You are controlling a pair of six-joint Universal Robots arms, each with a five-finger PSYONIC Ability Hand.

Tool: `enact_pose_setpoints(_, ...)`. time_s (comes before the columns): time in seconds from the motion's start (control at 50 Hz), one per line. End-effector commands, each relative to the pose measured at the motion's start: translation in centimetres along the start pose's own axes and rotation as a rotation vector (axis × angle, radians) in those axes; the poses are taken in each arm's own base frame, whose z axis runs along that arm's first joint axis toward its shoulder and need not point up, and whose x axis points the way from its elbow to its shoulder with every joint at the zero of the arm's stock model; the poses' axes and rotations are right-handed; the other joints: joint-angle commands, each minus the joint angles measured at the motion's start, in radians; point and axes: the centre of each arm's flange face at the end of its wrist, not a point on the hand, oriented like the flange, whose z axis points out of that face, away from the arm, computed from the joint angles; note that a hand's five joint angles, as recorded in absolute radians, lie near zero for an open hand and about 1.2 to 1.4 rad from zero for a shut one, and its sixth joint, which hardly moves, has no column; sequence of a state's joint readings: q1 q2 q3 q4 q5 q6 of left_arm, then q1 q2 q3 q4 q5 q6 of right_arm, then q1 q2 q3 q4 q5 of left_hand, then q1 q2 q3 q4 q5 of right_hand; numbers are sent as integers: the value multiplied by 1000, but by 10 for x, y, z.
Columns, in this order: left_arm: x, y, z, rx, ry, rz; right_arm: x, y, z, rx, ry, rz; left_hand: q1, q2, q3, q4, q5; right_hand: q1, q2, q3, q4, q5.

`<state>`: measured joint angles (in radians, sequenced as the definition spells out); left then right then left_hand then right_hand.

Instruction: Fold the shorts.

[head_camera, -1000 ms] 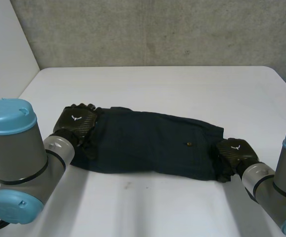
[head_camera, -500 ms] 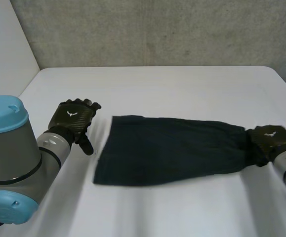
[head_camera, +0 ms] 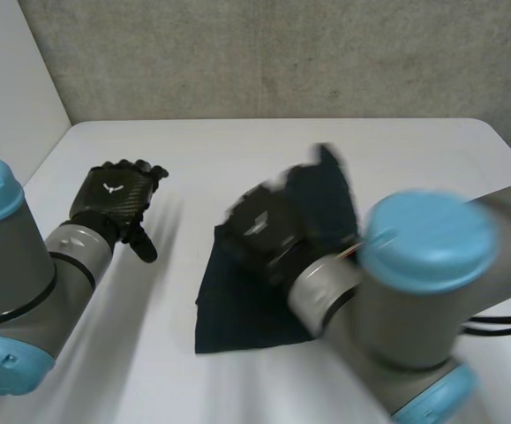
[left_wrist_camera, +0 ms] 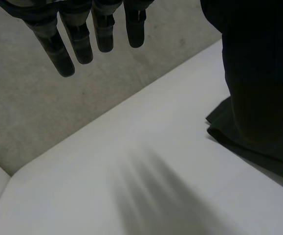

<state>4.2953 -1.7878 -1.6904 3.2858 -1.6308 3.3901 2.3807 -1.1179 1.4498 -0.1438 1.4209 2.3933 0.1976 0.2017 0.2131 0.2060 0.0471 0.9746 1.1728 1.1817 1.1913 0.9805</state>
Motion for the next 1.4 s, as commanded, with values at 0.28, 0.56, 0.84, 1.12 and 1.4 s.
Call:
enact_pose_setpoints(0.28, -10, -30, 6, 92, -27, -48, 46, -36, -5, 126, 161, 446, -23, -27, -39, -31, -47, -781, -979, -988, -998, -961)
enact_pose_setpoints(0.56, 66, 5, -9, -86, 243, -137, 68, 55, 7, -214, 205, 749, -23, -27, -39, -31, -47, -800, -998, -1007, -1017, -980)
enact_pose_setpoints(0.84, 76, 67, -2, -319, 178, -87, 36, 100, 15, -414, 107, 716, -23, -27, -39, -31, -47, -800, -998, -1007, -1017, -980)
enact_pose_setpoints(1.12, 49, -15, -9, -126, 135, -121, 89, 55, -3, -253, 225, 614, -23, -27, -39, -31, -47, -800, -998, -1007, -1017, -980)
enact_pose_setpoints(1.4, -46, -135, -41, 74, -7, -204, 209, 4, -86, -80, 689, 642, -23, -27, -39, -31, -47, -800, -998, -1007, -1017, -980)
